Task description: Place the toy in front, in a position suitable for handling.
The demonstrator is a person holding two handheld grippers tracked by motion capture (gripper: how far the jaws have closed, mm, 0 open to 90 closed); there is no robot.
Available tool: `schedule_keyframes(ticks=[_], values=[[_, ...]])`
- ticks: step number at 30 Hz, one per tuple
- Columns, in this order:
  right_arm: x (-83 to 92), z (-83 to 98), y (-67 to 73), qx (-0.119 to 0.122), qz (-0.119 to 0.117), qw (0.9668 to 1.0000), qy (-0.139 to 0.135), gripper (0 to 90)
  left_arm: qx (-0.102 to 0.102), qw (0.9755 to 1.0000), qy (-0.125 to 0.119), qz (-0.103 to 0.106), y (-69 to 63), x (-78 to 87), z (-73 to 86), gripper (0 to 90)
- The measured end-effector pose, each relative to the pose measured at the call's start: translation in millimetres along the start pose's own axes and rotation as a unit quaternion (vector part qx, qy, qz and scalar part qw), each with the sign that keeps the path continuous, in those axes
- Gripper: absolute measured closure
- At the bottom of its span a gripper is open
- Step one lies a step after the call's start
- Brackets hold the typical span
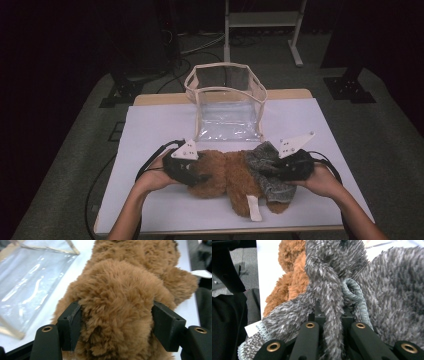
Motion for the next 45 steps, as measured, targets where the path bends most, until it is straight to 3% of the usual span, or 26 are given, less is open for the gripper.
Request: schedule_keyframes(ticks=[7, 14, 18, 25, 28, 33, 37, 39, 45], values=[[8.2, -35.7, 7.2, 0.042, 0.009, 0.9990, -0.012, 81.2, -0.006, 0.9995, -0.024, 0.021, -7.9, -9.8, 2.3, 31.8], [-16.8, -64.5, 12.0, 0.072, 0.002, 0.9974, -0.003, 80.9, -0.023, 0.9985, -0.031, 0.040, -20.8, -29.3, -14.5, 32.6], [-30.5, -51.3, 14.5, 0.088, 0.015, 0.9949, 0.046, 80.9, -0.032, 0.9984, -0.031, 0.033, -21.3, -31.9, -18.7, 31.4], [-9.7, -24.6, 7.2, 0.050, 0.008, 0.9982, 0.030, 81.0, -0.015, 0.9988, -0.042, 0.019, -15.0, -18.7, -15.9, 27.3], [-8.2, -26.9, 10.1, 0.054, 0.010, 0.9979, 0.033, 81.0, -0.018, 0.9988, -0.039, 0.023, -18.5, -24.2, -14.2, 29.7], [-17.5, -45.4, 17.6, 0.079, 0.019, 0.9963, 0.029, 81.0, -0.023, 0.9985, -0.042, 0.027, -20.8, -26.3, -14.4, 29.7], [-26.2, -47.6, 18.4, 0.086, 0.010, 0.9955, 0.038, 80.9, -0.024, 0.9984, -0.040, 0.030, -20.5, -24.7, -10.3, 30.9], [-20.8, -45.5, 15.4, 0.078, 0.012, 0.9963, 0.036, 81.0, -0.021, 0.9985, -0.042, 0.030, -20.3, -24.0, -9.0, 31.2], [11.0, -31.8, 0.2, 0.055, 0.044, 0.9972, 0.026, 80.9, -0.021, 0.9985, -0.040, 0.030, -21.4, -22.3, -7.1, 31.3]])
Point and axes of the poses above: each handheld gripper's, and its own axes: x roughly backward along the jaws, z roughly out of its underside, y roughly to its left, the point moved 5 cm from there along -x, roughly forward along the jaws, and after that the axes turned 2 degrees about x, right-handed, at the moved point
